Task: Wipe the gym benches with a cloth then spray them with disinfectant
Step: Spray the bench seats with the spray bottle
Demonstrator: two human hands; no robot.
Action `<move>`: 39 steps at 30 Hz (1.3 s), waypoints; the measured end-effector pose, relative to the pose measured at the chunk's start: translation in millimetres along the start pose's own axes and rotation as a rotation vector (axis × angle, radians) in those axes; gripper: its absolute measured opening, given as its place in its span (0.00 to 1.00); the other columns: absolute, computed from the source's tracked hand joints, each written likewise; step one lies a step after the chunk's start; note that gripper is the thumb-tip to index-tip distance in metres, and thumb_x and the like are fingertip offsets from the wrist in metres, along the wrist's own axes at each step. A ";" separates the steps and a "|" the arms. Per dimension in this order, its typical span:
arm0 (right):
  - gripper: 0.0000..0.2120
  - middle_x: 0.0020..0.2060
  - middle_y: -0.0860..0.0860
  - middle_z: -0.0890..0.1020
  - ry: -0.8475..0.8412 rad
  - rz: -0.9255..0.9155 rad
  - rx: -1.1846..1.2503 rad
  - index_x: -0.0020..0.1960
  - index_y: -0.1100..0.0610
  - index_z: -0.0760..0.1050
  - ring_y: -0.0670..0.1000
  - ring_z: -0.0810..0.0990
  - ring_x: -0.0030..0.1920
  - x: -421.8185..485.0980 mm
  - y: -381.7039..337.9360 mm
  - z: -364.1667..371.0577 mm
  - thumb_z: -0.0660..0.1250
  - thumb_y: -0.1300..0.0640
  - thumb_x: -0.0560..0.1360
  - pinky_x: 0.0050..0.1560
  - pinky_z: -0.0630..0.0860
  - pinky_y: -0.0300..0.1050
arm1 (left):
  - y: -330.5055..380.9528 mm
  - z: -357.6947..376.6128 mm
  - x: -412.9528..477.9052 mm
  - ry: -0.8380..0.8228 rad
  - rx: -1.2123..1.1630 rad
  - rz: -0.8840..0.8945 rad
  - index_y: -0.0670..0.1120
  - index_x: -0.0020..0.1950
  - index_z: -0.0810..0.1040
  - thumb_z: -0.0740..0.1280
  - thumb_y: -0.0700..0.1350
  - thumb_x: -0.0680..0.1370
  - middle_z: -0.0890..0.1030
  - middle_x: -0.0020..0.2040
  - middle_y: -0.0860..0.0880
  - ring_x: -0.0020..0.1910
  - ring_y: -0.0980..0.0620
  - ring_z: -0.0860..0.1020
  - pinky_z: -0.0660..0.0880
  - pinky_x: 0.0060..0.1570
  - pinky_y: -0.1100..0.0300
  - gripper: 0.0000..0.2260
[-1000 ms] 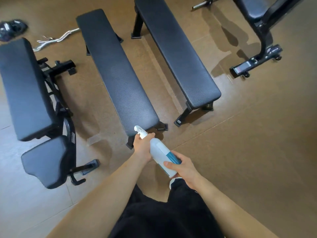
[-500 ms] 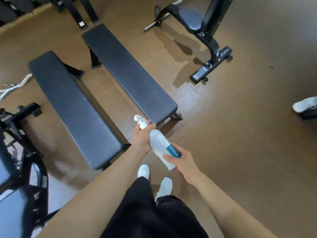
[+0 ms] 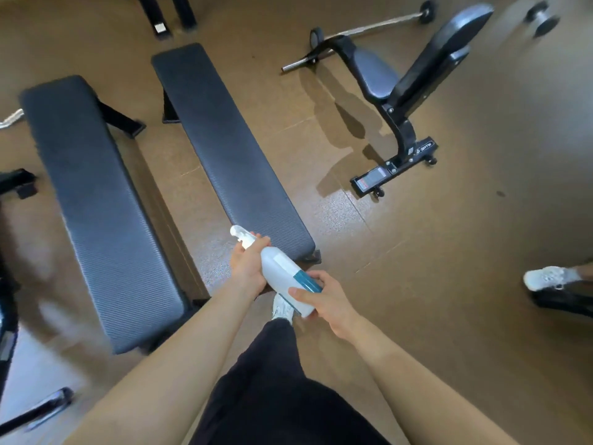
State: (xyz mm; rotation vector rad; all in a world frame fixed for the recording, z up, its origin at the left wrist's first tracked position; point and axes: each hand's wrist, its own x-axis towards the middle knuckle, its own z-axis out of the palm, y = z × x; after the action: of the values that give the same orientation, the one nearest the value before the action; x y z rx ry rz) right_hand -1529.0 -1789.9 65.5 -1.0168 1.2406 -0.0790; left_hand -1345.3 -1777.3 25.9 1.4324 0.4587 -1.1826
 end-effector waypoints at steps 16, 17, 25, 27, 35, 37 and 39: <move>0.24 0.56 0.43 0.76 -0.286 0.006 -0.287 0.63 0.46 0.72 0.47 0.79 0.53 144.6 -142.1 -101.4 0.79 0.52 0.72 0.53 0.84 0.50 | 54.6 125.9 61.8 0.169 -0.315 0.079 0.48 0.55 0.76 0.73 0.38 0.76 0.80 0.47 0.43 0.36 0.51 0.81 0.80 0.40 0.53 0.11; 0.25 0.57 0.43 0.77 -0.311 -0.012 -0.298 0.63 0.46 0.72 0.46 0.79 0.54 156.3 -147.4 -110.3 0.79 0.51 0.71 0.54 0.84 0.48 | 56.7 137.8 62.2 0.196 -0.347 0.090 0.49 0.54 0.77 0.73 0.39 0.77 0.81 0.47 0.44 0.38 0.50 0.81 0.82 0.43 0.51 0.10; 0.32 0.61 0.47 0.77 -0.510 -0.125 -0.394 0.69 0.49 0.74 0.49 0.79 0.59 230.9 -203.2 -200.2 0.81 0.47 0.68 0.55 0.84 0.51 | 63.1 245.1 47.1 0.442 -0.437 0.148 0.47 0.61 0.79 0.75 0.47 0.75 0.83 0.48 0.46 0.46 0.49 0.82 0.82 0.43 0.52 0.16; 0.30 0.60 0.46 0.77 -0.552 -0.147 -0.414 0.68 0.49 0.74 0.49 0.79 0.59 237.2 -219.5 -220.6 0.80 0.47 0.69 0.56 0.83 0.51 | 64.3 270.8 39.3 0.426 -0.482 0.201 0.52 0.55 0.77 0.76 0.47 0.76 0.83 0.53 0.46 0.49 0.49 0.83 0.82 0.45 0.51 0.11; 0.23 0.59 0.50 0.80 -0.692 -0.142 -0.397 0.62 0.48 0.78 0.53 0.81 0.58 258.0 -272.0 -246.3 0.80 0.51 0.70 0.52 0.84 0.48 | 78.3 315.8 27.4 0.617 -0.604 0.270 0.46 0.62 0.82 0.79 0.48 0.73 0.86 0.51 0.46 0.43 0.48 0.85 0.80 0.33 0.57 0.20; 0.21 0.58 0.48 0.80 -0.714 -0.158 -0.416 0.59 0.45 0.78 0.52 0.80 0.59 265.3 -280.8 -245.4 0.81 0.51 0.69 0.55 0.83 0.49 | 82.5 316.5 32.4 0.635 -0.632 0.259 0.43 0.65 0.81 0.79 0.47 0.71 0.86 0.50 0.45 0.43 0.47 0.85 0.80 0.32 0.56 0.24; 0.20 0.55 0.46 0.80 -0.725 -0.167 -0.419 0.57 0.45 0.78 0.51 0.80 0.57 272.8 -291.5 -243.9 0.81 0.52 0.69 0.56 0.83 0.49 | 89.9 320.5 37.8 0.632 -0.662 0.261 0.43 0.68 0.80 0.78 0.47 0.71 0.86 0.52 0.43 0.45 0.46 0.84 0.81 0.32 0.55 0.26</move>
State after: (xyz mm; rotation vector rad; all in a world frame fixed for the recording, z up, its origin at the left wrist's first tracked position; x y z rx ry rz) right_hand -1488.3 -2256.0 67.6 -1.3491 0.5104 0.4058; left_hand -1381.6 -2102.9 95.6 1.1947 0.9613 -0.2845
